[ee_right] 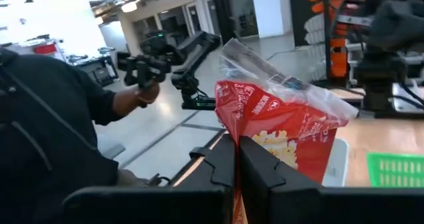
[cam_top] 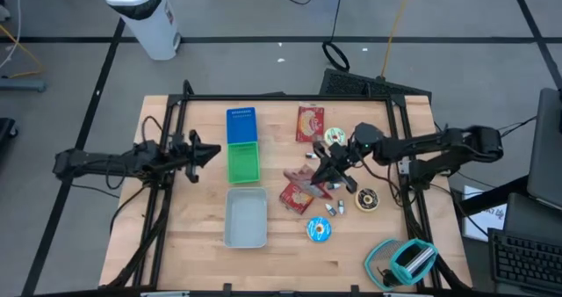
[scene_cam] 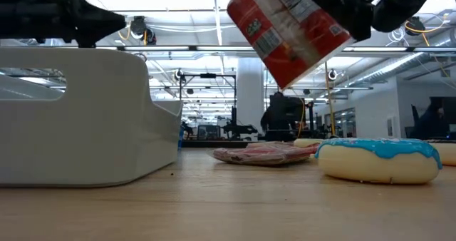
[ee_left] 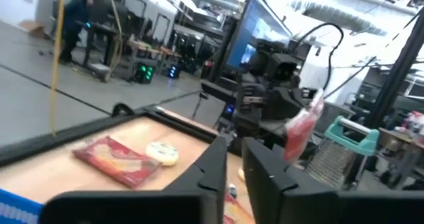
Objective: Pick & Place Food Item
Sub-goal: Put the right popcorn pack into the gray bin, then put the top popcorn pack into the gray bin
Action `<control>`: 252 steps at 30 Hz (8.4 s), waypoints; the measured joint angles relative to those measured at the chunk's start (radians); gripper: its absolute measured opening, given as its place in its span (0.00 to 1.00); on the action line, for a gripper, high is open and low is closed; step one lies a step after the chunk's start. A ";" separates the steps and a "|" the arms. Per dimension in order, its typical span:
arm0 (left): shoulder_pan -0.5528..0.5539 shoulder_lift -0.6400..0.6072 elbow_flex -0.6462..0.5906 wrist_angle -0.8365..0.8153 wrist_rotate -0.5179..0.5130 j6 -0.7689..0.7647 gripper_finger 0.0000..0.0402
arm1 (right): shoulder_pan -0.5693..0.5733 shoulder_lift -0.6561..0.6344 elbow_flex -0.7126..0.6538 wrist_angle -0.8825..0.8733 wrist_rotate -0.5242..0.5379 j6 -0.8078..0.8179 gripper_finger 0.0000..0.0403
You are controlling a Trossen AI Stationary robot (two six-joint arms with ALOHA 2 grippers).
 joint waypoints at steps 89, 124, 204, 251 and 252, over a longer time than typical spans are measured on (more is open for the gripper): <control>-0.135 0.955 0.749 -0.111 0.334 0.436 0.02 | 0.092 0.022 0.000 0.094 0.058 0.043 0.07; -0.724 1.086 0.748 -0.555 -0.541 0.002 0.01 | 0.092 0.018 0.000 0.126 0.061 -0.020 0.16; -0.455 0.411 0.326 -0.178 -0.171 0.237 0.45 | -0.151 0.170 0.185 -0.781 0.634 -0.313 0.47; -0.287 0.123 0.080 -0.007 -0.104 0.186 0.45 | -0.260 0.403 0.240 -0.871 0.910 -0.589 0.01; -0.287 0.123 0.080 -0.007 -0.104 0.186 0.45 | -0.251 0.395 0.239 -0.871 0.910 -0.589 0.01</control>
